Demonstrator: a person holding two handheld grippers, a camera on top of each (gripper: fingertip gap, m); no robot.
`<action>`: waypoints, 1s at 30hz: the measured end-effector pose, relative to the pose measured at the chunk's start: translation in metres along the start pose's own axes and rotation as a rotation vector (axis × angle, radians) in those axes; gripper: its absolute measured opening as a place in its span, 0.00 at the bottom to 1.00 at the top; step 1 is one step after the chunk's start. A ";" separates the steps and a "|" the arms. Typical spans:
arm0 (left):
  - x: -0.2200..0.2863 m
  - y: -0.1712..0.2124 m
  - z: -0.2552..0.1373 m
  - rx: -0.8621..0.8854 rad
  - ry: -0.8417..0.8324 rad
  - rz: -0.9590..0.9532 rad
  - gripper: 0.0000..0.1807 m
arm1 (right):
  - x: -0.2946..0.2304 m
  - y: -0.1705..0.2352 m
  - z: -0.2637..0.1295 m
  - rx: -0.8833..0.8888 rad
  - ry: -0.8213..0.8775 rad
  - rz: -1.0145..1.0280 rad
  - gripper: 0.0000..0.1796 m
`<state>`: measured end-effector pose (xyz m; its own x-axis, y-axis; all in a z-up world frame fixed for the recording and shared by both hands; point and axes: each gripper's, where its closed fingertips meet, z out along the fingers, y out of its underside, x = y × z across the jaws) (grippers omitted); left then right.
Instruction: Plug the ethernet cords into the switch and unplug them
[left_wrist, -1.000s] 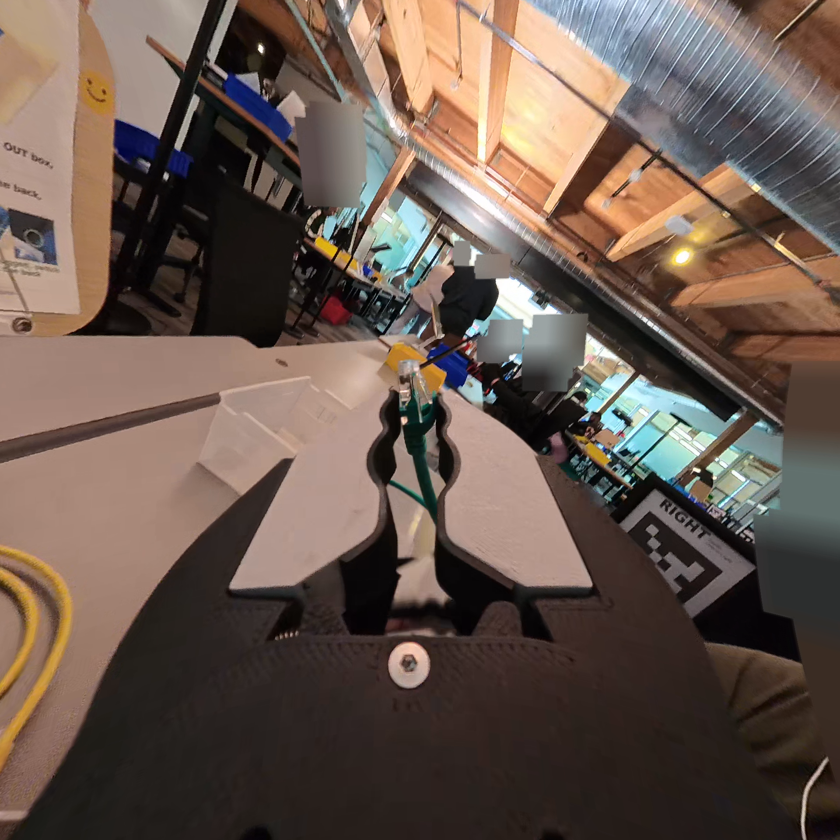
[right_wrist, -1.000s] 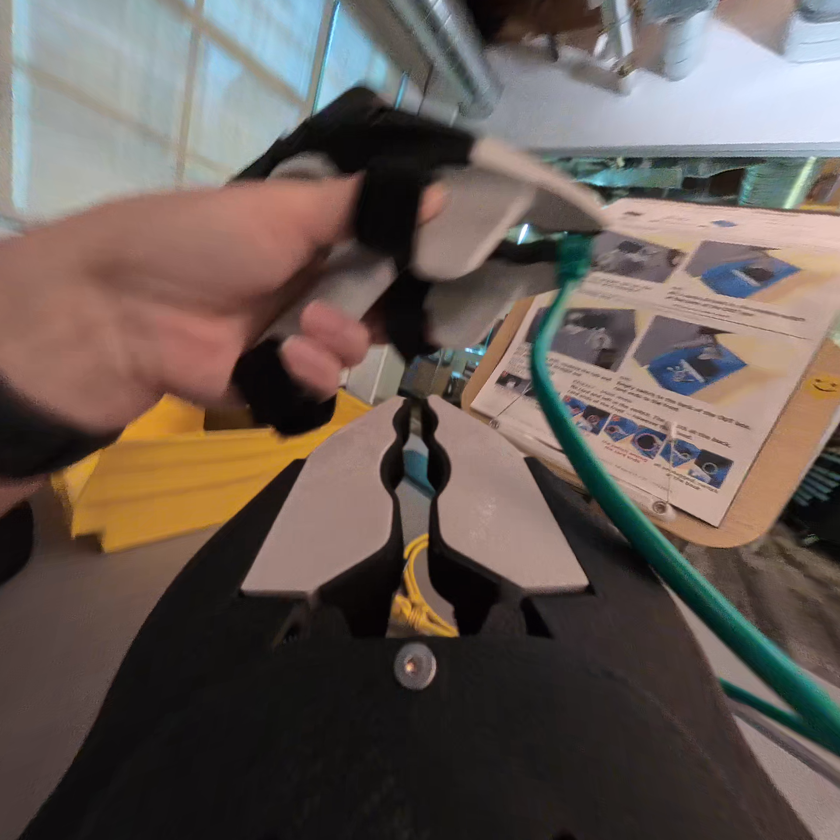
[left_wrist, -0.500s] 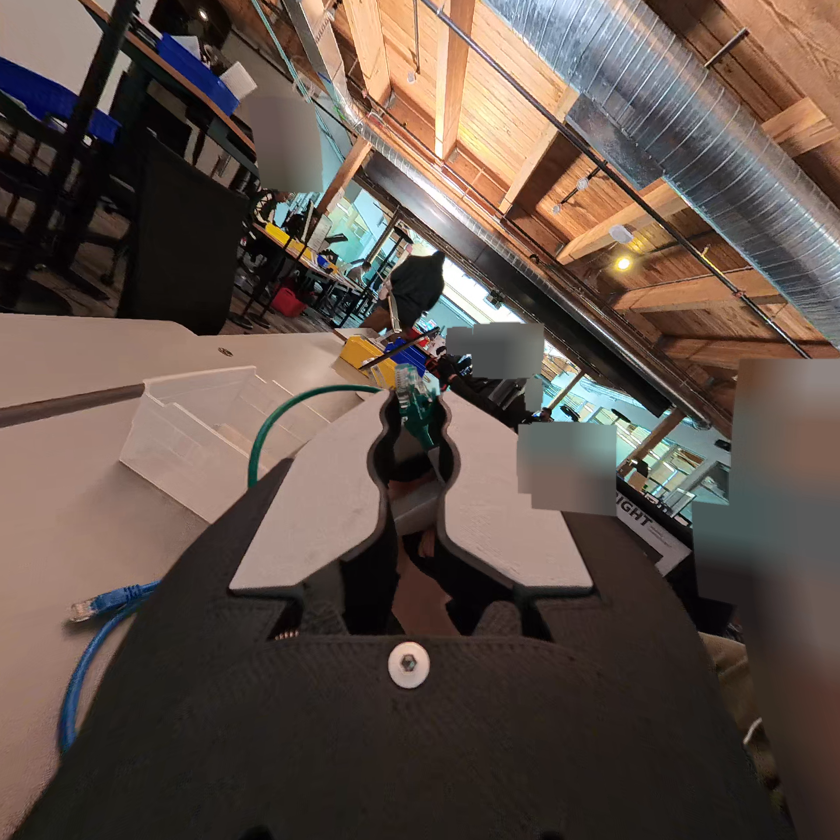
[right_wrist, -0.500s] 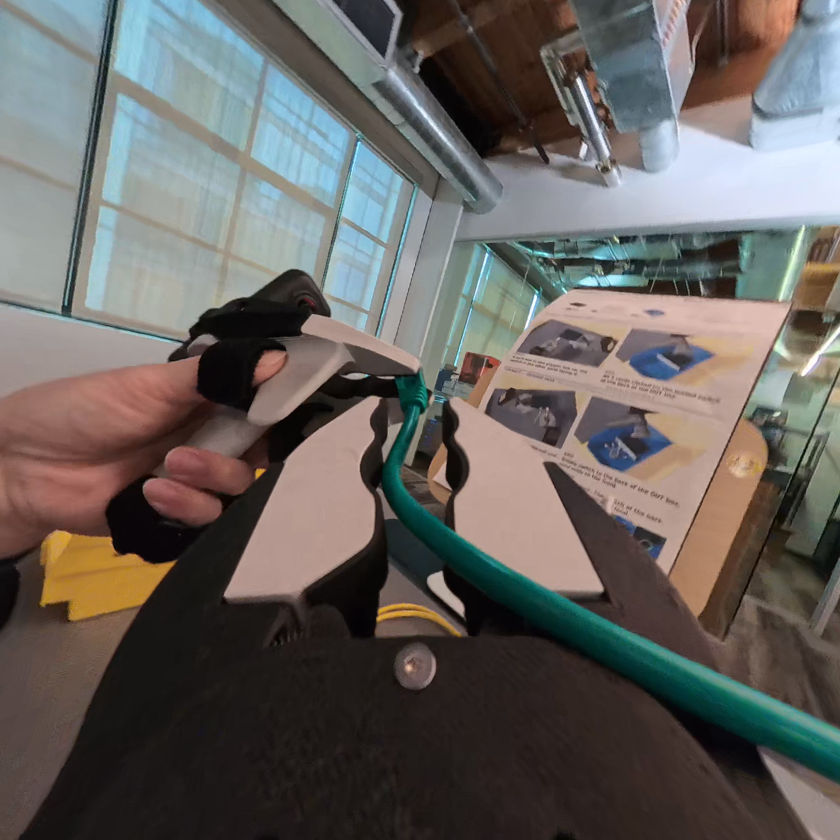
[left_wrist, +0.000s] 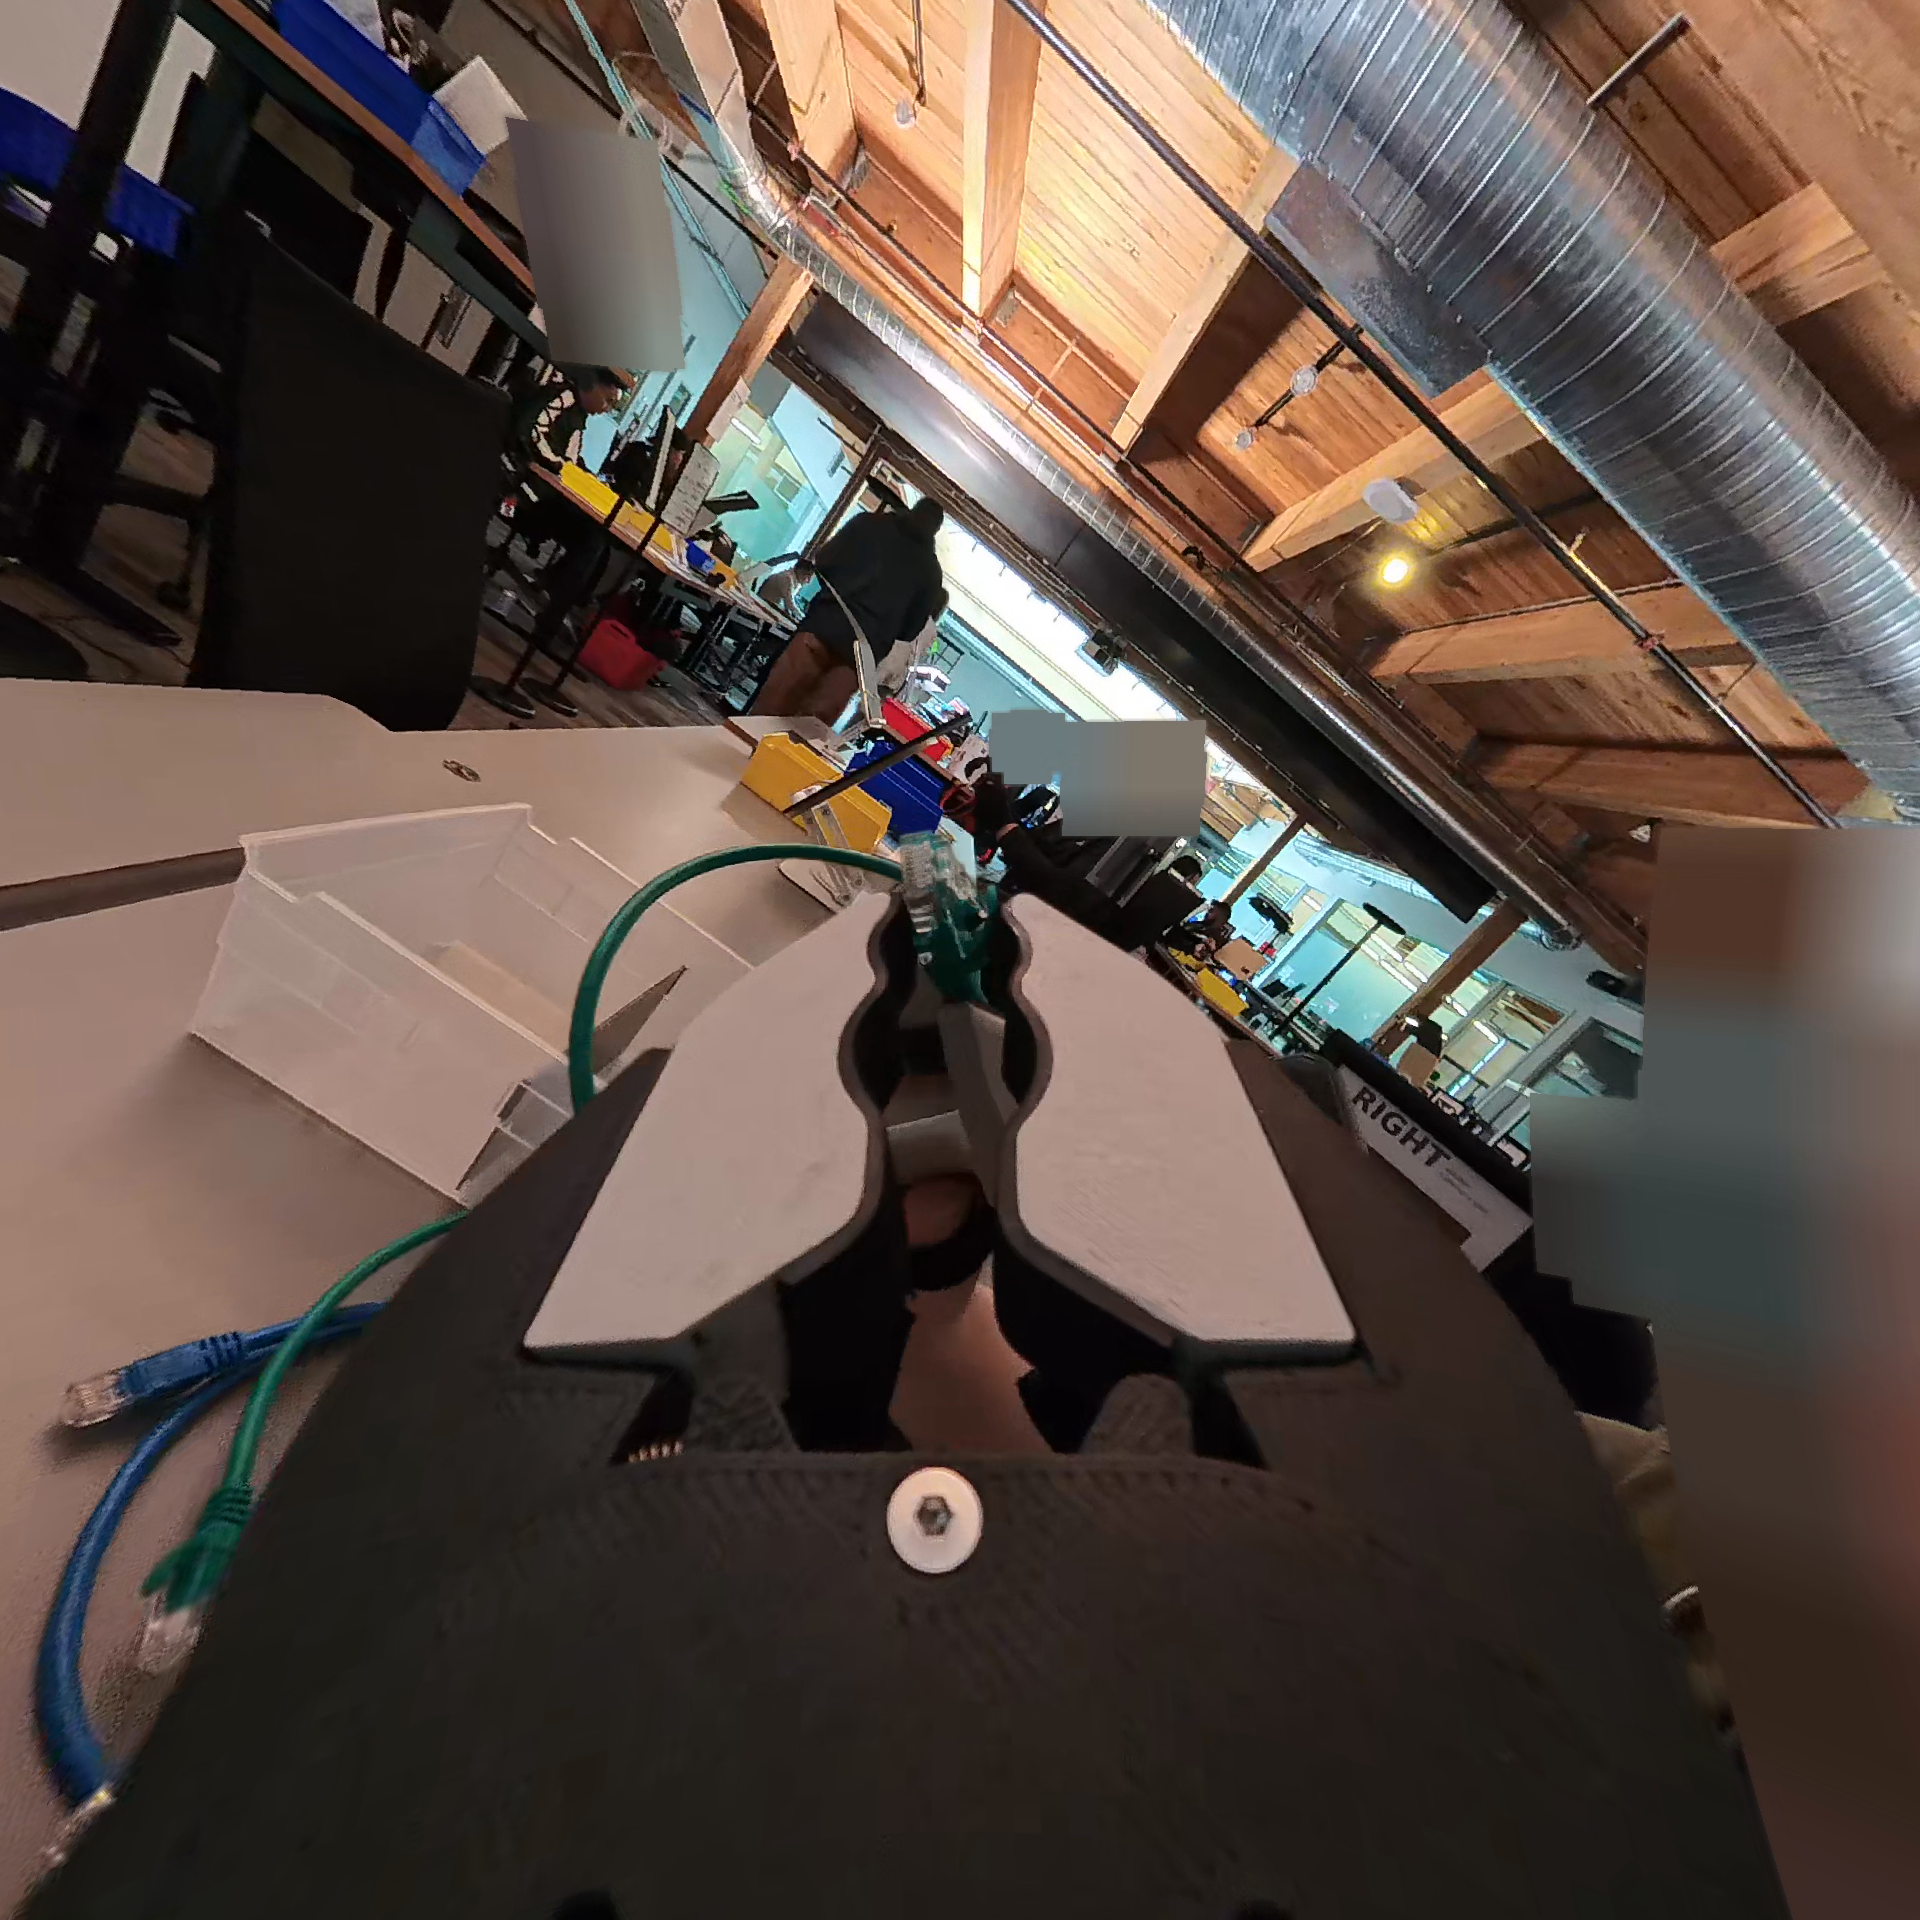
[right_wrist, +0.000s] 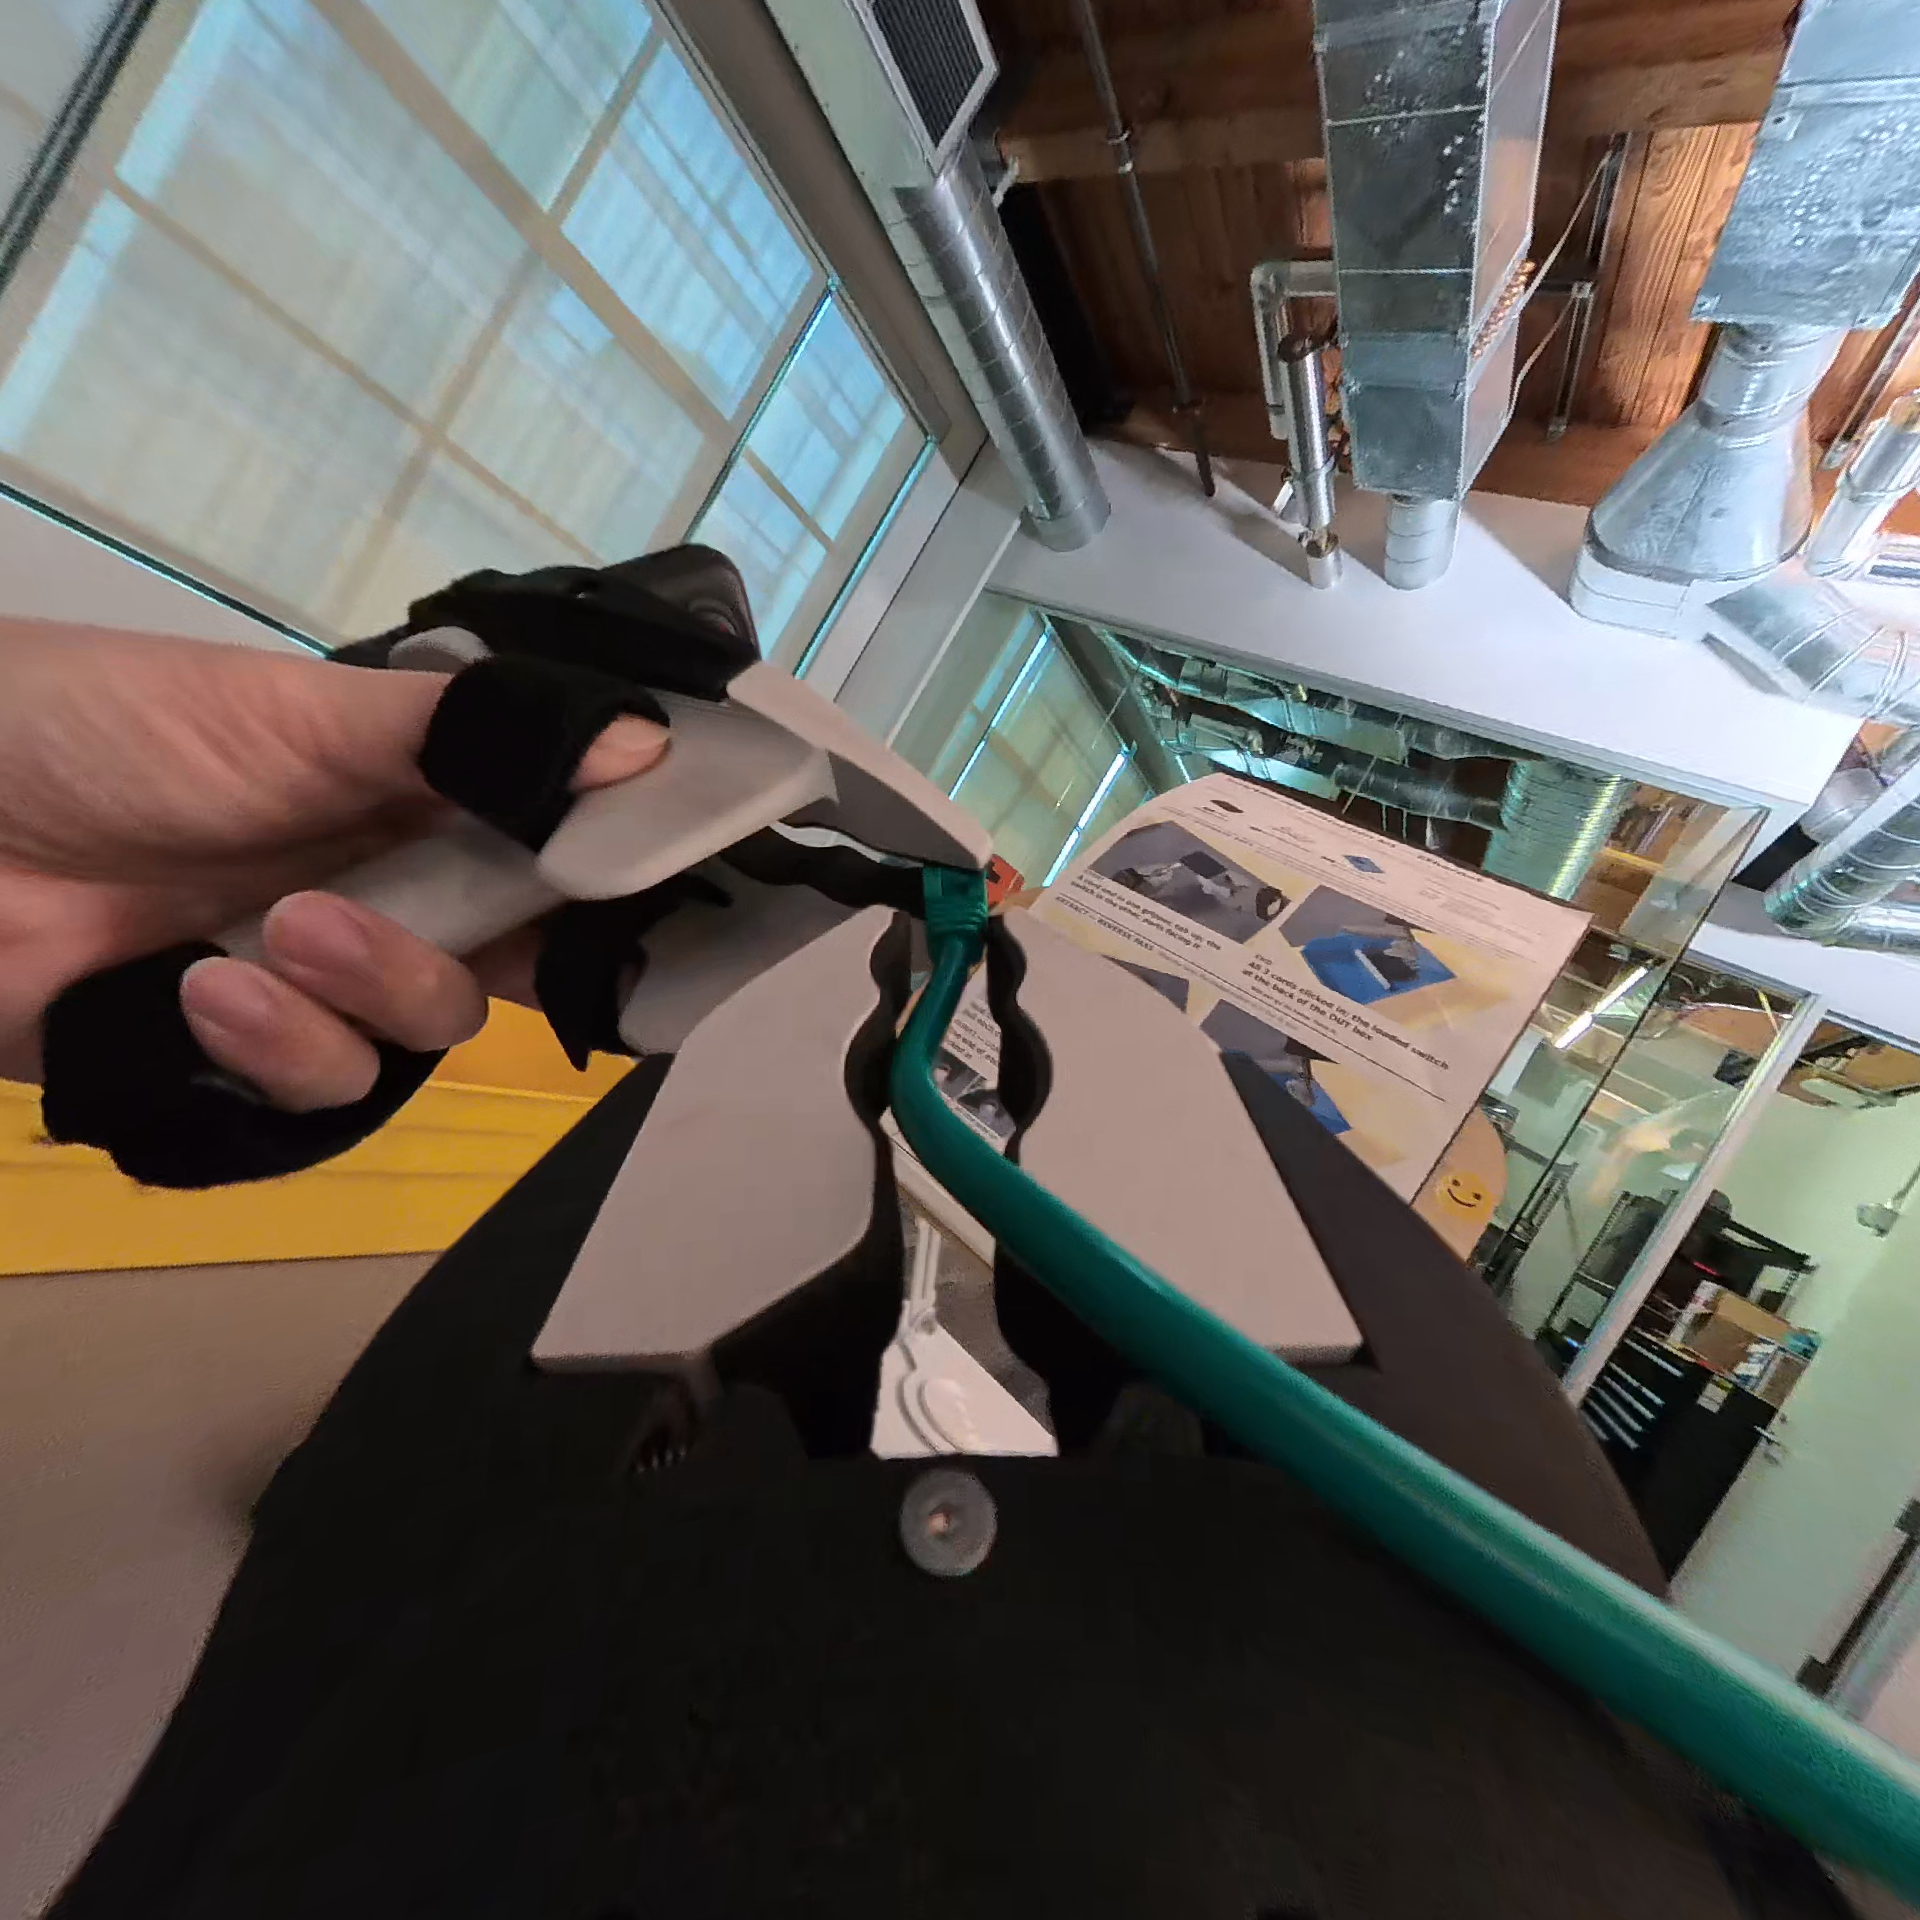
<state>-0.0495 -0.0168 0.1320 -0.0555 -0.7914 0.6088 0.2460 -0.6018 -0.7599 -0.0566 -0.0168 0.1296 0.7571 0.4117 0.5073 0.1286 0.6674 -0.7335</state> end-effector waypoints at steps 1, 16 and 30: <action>-0.001 0.000 0.000 0.004 -0.003 -0.004 0.08 | 0.000 0.002 0.001 -0.016 0.000 -0.013 0.07; -0.006 0.007 0.003 -0.037 -0.040 0.025 0.08 | 0.002 0.008 -0.005 -0.041 -0.061 -0.098 0.06; -0.008 0.009 0.000 -0.115 -0.066 0.091 0.10 | 0.001 0.009 -0.007 -0.065 -0.118 -0.058 0.06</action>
<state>-0.0469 -0.0161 0.1199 0.0266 -0.8366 0.5472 0.1349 -0.5394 -0.8312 -0.0498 -0.0143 0.1203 0.6669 0.4465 0.5965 0.2140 0.6520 -0.7274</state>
